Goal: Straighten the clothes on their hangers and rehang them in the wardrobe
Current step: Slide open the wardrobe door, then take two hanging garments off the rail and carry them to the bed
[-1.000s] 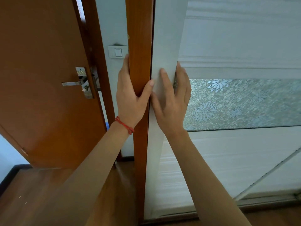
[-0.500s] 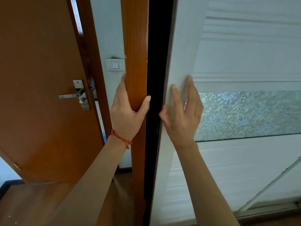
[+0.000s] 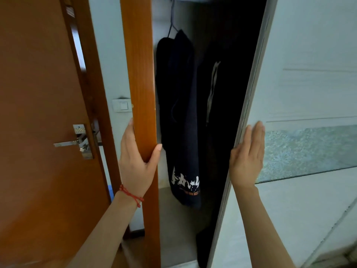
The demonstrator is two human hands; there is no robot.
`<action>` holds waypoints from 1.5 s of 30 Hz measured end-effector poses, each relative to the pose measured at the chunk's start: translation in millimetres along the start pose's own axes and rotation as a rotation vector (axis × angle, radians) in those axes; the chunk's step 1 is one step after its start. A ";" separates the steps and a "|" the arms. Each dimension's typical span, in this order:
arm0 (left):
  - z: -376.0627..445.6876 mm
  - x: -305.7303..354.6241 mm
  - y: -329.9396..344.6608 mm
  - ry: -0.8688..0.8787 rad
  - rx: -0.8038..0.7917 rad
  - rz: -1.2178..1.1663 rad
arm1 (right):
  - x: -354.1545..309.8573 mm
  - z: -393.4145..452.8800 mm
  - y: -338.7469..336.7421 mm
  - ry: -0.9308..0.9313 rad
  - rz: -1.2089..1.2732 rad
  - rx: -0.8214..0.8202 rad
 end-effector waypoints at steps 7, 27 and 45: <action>3.1 20.3 2.1 0.352 0.161 0.197 | 66.2 8.6 1.9 0.002 -0.072 -0.066; 71.5 118.6 195.9 0.234 -0.400 -0.131 | 194.7 39.7 -3.0 0.108 -0.233 -0.275; 155.3 223.6 360.1 0.179 -0.449 -0.279 | 312.7 63.4 -0.3 0.082 -0.284 -0.330</action>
Point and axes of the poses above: each hand's wrist, its own z-axis towards the middle knuckle, its own y-axis out of the palm, x = y × z, the point moved 3 cm from there along z, towards the middle knuckle, and after that the axes turned 1 degree about y, right-handed, at the moved point
